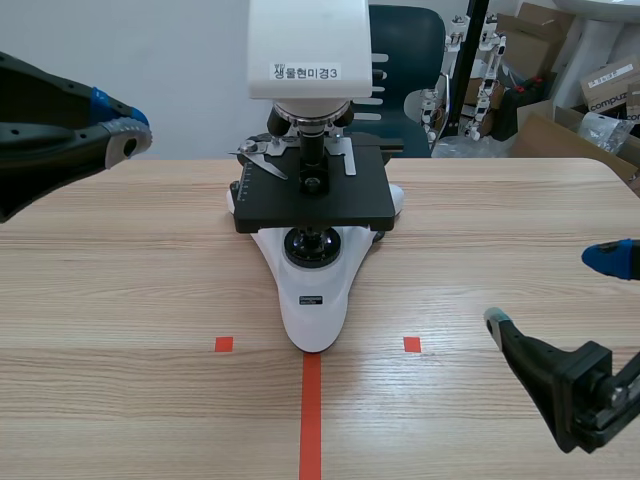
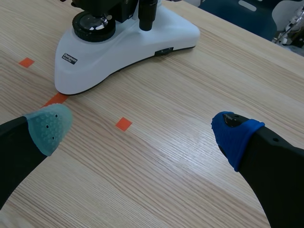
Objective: Point at the stage clip
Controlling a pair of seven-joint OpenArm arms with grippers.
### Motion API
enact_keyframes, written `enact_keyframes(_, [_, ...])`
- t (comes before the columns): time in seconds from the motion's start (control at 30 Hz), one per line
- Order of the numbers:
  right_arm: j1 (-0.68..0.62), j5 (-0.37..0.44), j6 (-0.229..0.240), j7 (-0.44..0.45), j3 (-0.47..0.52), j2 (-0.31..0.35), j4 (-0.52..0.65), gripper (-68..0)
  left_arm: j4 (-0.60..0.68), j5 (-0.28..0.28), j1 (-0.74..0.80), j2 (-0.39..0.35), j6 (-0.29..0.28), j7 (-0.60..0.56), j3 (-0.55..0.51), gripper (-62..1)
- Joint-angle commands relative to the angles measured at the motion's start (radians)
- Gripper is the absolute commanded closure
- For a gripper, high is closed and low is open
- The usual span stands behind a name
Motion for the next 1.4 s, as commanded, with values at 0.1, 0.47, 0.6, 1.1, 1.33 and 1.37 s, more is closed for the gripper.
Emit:
enact_keyframes(0.1, [0.006, 0.007, -0.004, 0.019, 0.006, 0.011, 0.014, -67.9, 0.014, -0.01, -0.005, -0.01, 0.001, -0.05, -0.002, -2.6])
enact_keyframes(0.47, [0.006, 0.008, -0.004, 0.019, 0.006, 0.011, 0.014, -67.9, -0.109, 0.006, -0.006, 0.034, 0.022, -0.13, 0.03, -2.7])
enact_keyframes(0.6, [0.006, 0.008, -0.004, 0.019, 0.006, 0.011, 0.014, -67.9, -0.153, 0.061, -0.042, 0.113, -0.019, -0.146, 0.037, -2.7])
enact_keyframes(1.1, [0.006, 0.008, -0.004, 0.019, 0.006, 0.011, 0.014, -67.9, -0.197, 0.254, -0.357, 0.394, -0.119, 0.074, 0.267, -2.7])
enact_keyframes(1.33, [0.006, 0.008, -0.004, 0.019, 0.006, 0.011, 0.014, -67.9, -0.281, 0.381, -0.454, 0.516, -0.117, 0.097, 0.323, -2.7])
enact_keyframes(1.37, [0.006, 0.008, -0.004, 0.019, 0.006, 0.011, 0.014, -67.9, -0.309, 0.388, -0.472, 0.534, -0.118, 0.101, 0.323, -2.7])
